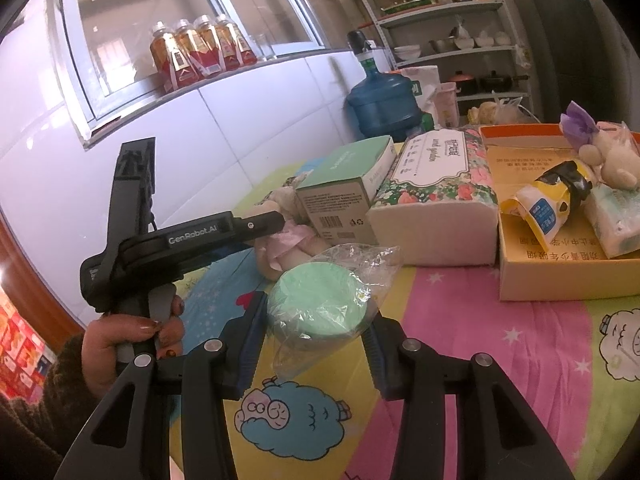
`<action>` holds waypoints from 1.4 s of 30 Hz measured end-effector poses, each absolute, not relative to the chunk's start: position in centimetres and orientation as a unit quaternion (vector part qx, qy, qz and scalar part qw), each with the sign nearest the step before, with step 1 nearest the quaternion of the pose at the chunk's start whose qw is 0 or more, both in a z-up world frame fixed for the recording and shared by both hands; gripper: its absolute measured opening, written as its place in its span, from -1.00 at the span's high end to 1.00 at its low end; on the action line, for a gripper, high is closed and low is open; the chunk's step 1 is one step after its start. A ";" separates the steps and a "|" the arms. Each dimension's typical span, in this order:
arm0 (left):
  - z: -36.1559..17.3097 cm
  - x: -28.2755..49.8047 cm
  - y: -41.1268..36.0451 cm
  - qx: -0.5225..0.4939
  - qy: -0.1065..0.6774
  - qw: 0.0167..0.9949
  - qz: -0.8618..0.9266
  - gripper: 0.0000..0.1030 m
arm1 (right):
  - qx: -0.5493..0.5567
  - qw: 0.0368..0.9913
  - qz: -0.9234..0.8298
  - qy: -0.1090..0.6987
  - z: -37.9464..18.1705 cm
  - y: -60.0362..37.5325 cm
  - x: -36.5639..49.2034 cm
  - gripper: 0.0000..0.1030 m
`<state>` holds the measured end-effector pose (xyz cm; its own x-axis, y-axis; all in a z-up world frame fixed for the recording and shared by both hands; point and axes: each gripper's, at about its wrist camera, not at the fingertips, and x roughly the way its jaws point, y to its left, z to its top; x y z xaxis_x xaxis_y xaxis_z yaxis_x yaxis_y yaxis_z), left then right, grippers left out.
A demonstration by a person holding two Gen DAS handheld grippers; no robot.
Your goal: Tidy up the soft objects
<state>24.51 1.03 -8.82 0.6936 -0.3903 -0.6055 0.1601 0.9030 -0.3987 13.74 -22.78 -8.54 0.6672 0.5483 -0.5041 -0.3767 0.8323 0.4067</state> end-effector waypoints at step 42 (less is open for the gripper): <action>0.4 15.9 -12.1 -0.027 0.244 0.939 -0.240 0.20 | 0.111 0.955 0.124 0.244 -3.1 -31.7 9.5 0.10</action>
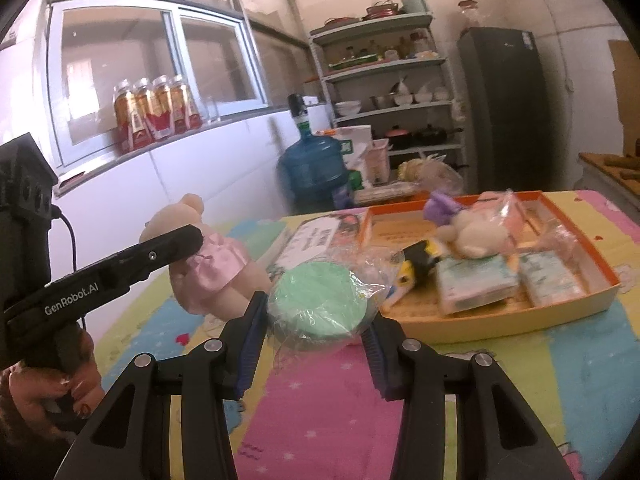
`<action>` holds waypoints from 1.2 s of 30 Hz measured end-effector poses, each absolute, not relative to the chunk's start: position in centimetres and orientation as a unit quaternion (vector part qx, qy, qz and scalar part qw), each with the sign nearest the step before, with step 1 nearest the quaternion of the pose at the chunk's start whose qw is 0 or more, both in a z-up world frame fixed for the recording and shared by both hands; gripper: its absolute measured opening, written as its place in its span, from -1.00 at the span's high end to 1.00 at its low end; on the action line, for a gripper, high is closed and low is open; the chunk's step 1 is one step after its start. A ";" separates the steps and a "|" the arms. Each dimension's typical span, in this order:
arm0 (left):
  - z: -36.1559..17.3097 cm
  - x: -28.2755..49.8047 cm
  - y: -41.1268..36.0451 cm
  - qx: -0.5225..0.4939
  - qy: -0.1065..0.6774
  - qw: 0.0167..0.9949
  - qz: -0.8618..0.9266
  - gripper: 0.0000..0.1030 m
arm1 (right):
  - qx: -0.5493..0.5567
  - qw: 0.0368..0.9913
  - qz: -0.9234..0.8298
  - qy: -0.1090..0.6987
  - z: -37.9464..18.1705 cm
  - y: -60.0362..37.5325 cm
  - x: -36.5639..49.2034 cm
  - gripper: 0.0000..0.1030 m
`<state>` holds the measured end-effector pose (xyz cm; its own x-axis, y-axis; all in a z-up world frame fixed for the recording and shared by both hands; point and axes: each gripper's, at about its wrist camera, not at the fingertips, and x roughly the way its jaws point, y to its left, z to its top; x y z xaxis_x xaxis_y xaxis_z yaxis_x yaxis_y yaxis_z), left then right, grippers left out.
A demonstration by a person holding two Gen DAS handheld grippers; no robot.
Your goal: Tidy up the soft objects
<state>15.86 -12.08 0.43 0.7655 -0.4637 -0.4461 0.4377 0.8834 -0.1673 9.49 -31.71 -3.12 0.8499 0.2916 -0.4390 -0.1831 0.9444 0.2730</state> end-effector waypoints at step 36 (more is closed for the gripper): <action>0.7 22.2 -25.0 0.028 0.245 0.934 -0.257 0.20 | 0.100 0.971 0.055 0.209 -1.5 -43.1 12.7 0.10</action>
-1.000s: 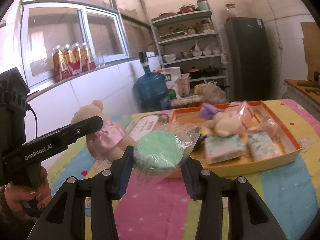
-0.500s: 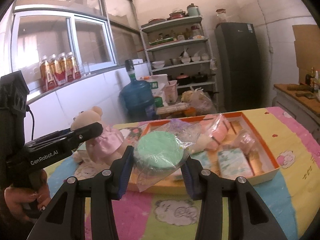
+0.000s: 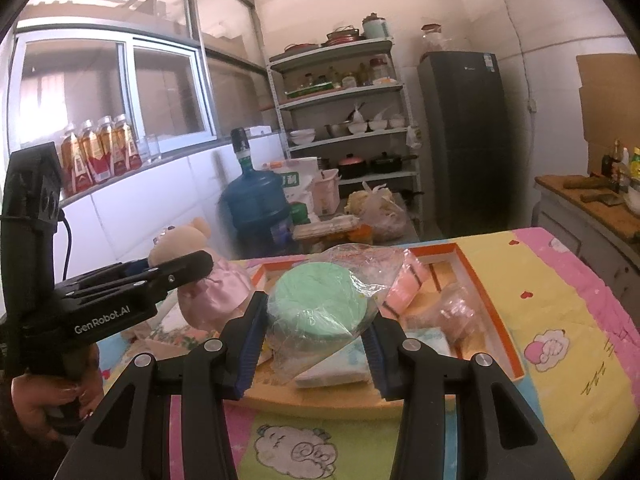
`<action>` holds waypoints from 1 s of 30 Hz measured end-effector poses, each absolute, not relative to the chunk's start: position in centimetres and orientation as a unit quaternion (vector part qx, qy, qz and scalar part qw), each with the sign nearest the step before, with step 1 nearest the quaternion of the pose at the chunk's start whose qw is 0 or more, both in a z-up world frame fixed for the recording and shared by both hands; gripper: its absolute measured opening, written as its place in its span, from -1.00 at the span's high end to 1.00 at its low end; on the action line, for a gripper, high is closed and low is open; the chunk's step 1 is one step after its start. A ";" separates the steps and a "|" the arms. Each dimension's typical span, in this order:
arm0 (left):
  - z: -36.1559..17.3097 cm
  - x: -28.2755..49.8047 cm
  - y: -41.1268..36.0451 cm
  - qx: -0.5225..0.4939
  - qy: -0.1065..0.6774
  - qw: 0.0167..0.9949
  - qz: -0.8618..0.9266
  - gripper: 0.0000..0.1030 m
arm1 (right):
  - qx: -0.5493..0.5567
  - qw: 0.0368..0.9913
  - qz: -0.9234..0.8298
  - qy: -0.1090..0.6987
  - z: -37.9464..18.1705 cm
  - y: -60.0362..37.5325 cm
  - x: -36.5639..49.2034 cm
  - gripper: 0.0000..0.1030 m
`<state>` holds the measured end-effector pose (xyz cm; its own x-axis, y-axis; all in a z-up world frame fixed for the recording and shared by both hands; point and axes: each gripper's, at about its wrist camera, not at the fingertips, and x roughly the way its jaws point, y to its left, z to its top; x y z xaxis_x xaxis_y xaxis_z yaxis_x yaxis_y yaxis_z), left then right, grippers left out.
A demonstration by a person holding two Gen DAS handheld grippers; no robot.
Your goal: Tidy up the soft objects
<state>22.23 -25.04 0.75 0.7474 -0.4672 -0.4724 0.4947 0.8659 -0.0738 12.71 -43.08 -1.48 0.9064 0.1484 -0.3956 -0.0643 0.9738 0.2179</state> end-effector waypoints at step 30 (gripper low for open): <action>-1.4 31.2 -26.7 0.008 0.288 0.937 -0.198 0.20 | 0.126 0.969 0.025 0.210 -2.3 -48.0 18.8 0.10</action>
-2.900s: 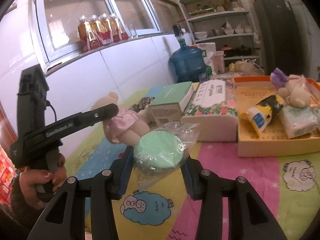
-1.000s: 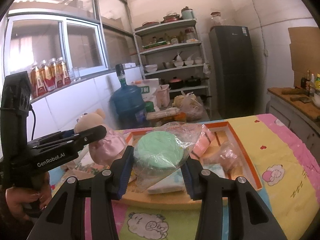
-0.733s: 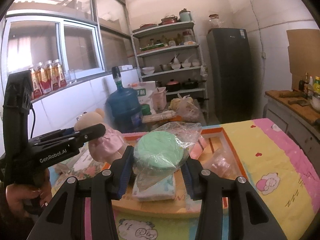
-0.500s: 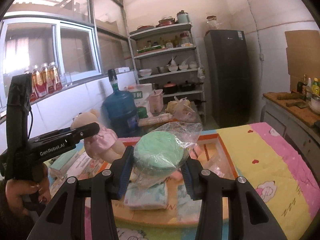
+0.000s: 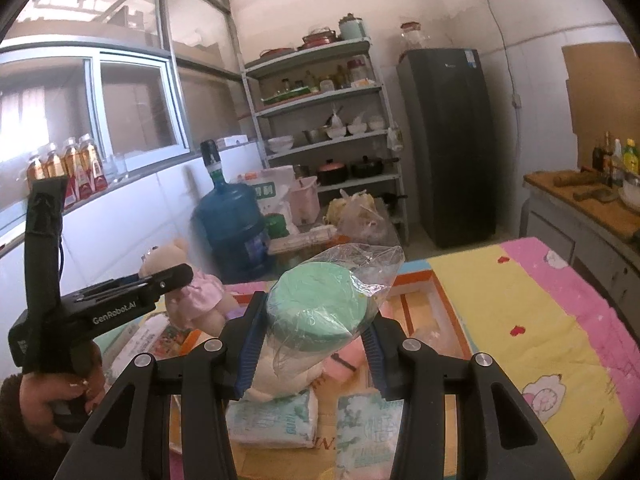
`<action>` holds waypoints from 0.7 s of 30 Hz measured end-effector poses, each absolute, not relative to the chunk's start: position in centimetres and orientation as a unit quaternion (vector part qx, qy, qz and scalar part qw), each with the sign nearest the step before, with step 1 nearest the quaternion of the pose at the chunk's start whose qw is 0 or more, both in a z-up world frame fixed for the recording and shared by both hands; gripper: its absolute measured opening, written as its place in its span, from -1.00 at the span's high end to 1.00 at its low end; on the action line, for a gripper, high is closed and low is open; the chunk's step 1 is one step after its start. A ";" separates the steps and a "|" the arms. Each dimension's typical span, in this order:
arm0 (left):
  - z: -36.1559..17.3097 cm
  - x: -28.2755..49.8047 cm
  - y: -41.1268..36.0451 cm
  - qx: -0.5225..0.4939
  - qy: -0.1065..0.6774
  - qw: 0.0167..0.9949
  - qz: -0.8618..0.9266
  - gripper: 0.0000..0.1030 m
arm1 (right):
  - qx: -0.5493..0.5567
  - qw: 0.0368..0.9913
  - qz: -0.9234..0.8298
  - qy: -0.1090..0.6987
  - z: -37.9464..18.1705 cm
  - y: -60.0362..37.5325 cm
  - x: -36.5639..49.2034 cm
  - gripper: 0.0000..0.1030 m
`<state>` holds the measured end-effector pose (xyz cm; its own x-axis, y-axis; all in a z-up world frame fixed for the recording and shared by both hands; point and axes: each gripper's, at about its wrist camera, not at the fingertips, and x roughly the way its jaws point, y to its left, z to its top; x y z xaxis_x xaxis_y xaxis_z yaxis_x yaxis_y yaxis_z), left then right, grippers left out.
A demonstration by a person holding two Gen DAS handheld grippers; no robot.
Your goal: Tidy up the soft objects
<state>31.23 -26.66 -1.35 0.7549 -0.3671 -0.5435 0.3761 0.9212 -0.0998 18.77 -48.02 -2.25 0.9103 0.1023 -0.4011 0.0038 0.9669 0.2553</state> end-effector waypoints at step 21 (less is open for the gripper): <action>-5.0 32.9 -29.2 0.005 0.335 0.915 -0.223 0.20 | 0.142 0.958 0.024 0.248 -5.1 -49.1 20.9 0.09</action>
<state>32.92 -29.19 -4.95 0.6762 -0.4047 -0.6156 0.4119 0.9005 -0.1396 20.91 -49.11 -5.10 0.8759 0.1172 -0.4681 0.0234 0.9586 0.2839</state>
